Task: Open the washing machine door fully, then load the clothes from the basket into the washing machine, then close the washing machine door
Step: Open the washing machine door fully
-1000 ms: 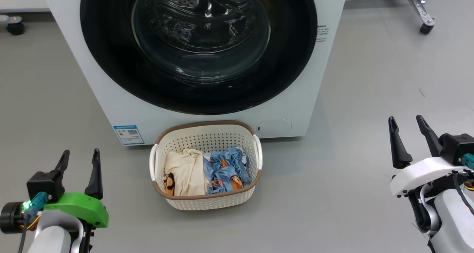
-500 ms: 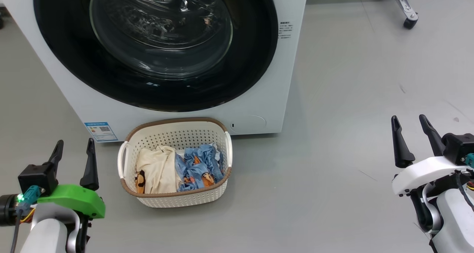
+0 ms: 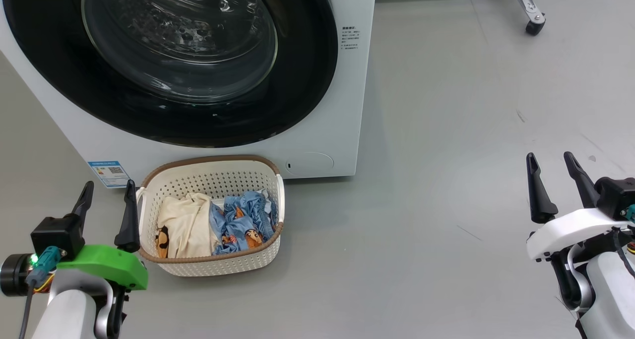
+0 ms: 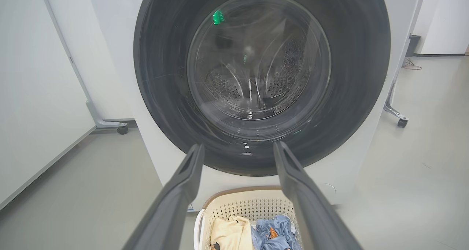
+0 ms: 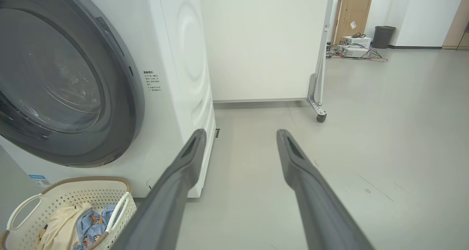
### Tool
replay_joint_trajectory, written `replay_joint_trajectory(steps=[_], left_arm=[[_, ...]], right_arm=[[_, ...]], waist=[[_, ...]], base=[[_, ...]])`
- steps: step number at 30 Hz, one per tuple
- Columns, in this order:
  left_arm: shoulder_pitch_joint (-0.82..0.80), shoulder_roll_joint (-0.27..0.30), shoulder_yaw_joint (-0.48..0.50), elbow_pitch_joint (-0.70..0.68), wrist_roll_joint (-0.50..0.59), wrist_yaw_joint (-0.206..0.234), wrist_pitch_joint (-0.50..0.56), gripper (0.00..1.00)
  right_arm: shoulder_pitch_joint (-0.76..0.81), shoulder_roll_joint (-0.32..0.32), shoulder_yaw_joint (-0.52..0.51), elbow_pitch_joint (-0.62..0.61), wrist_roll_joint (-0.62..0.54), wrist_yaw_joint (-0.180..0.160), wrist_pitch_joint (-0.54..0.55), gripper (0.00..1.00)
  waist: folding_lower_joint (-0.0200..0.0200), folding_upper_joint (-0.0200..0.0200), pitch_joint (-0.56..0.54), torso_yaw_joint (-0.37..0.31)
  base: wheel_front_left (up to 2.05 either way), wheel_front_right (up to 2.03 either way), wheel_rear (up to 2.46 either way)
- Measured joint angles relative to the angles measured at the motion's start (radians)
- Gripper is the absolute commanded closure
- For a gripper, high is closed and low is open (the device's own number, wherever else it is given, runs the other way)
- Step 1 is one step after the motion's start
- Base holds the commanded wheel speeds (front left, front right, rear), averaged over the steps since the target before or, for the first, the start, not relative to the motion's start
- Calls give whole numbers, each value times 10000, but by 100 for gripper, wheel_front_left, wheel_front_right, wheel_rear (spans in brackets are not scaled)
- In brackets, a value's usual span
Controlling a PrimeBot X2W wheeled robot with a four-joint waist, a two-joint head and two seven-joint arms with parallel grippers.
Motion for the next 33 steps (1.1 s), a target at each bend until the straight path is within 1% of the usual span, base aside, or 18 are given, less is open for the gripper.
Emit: replay_joint_trajectory(steps=[10,12,33], left_arm=[[5,-65,56,0,54,-15,0,0],[7,-77,56,0,81,-84,0,0],[84,-163,151,-15,357,-178,0,0]], right_arm=[[1,104,-19,0,-81,2,0,0],[1,105,-31,2,-81,2,0,0],[158,163,-140,13,-157,35,0,0]], waist=[[0,0,-52,-11],[0,0,-66,-9],[0,0,-210,68]], base=[[26,26,-51],[12,12,-24],[1,1,-2]])
